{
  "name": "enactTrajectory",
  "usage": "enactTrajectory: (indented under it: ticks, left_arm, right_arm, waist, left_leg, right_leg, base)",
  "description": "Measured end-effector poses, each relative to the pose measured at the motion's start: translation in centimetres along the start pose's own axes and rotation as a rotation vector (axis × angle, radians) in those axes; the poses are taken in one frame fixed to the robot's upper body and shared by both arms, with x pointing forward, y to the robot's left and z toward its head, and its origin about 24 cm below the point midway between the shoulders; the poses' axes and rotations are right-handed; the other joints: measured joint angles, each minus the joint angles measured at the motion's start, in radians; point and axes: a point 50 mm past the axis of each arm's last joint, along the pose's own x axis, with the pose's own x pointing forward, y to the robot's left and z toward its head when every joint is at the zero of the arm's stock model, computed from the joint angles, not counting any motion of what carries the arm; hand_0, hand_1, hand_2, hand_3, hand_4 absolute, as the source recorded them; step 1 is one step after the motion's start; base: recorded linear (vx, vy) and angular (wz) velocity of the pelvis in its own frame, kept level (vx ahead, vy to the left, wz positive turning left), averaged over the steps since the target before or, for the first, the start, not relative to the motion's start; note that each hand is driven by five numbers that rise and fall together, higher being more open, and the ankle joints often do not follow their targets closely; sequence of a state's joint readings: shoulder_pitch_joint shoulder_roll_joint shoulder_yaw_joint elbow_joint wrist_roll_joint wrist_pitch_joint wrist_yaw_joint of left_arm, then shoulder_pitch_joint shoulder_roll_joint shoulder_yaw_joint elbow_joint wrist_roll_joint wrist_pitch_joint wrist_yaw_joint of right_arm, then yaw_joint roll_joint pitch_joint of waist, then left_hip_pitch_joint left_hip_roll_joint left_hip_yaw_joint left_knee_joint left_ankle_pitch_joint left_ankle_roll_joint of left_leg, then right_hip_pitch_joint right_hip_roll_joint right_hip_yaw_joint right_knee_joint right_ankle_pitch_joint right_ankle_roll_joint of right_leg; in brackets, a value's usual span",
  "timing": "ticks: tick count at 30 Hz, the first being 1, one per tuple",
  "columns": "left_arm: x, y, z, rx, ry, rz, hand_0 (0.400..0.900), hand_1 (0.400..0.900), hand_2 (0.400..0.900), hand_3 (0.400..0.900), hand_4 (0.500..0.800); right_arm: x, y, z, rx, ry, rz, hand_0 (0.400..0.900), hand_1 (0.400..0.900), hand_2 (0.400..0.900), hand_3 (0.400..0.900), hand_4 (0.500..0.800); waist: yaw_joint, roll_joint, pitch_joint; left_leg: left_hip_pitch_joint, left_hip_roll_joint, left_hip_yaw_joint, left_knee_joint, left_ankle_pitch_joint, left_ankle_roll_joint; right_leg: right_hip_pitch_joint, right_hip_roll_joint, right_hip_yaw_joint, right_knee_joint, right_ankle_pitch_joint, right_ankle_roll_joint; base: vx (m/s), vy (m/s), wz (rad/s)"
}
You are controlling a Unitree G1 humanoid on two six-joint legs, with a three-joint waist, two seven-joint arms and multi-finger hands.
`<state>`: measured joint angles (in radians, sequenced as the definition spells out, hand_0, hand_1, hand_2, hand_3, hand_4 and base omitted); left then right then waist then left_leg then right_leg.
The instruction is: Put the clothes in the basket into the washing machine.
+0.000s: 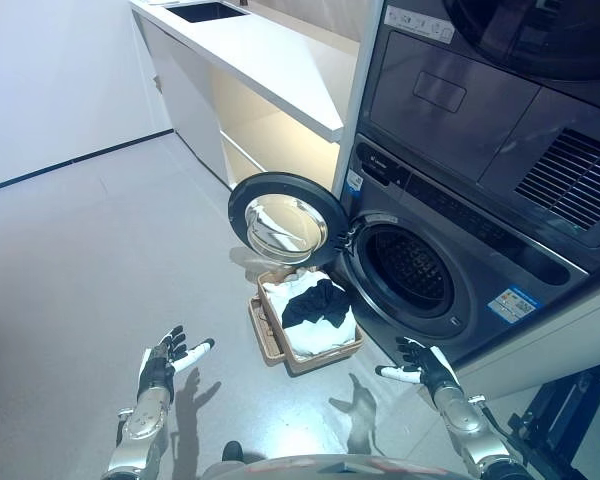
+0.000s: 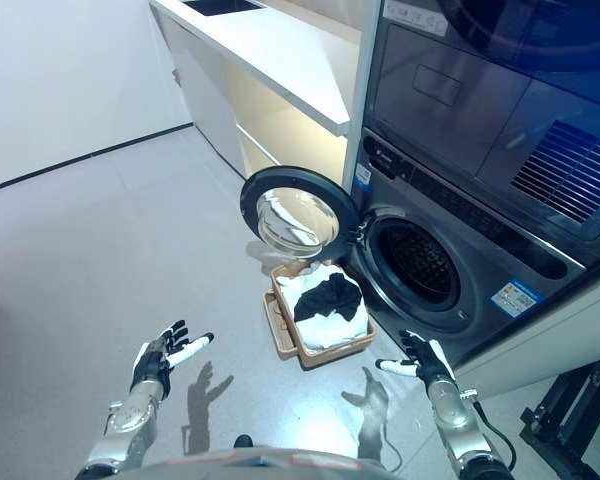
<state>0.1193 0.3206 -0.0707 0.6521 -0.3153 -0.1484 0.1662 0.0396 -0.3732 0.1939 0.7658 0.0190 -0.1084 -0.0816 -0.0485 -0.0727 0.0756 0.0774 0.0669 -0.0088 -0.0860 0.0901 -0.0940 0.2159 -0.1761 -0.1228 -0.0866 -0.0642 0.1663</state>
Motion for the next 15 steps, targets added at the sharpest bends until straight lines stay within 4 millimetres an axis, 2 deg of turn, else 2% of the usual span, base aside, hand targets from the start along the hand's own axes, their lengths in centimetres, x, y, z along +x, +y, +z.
enactTrajectory:
  ticks: [15]
  left_arm:
    - [-0.06, -0.24, -0.12, -0.014, 0.005, -0.004, 0.9, 0.9, 0.9, 0.9, 0.8]
  right_arm:
    - [-0.02, 0.02, -0.1, -0.001, 0.004, 0.002, 0.9, 0.9, 0.9, 0.9, 0.8]
  waist:
    - [0.0, 0.0, 0.0]
  left_leg:
    - [-0.002, 0.001, 0.0, 0.0, -0.001, -0.001]
  right_leg:
    - [-0.002, 0.002, 0.0, 0.0, 0.0, 0.0]
  base:
    - [0.0, 0.001, 0.01]
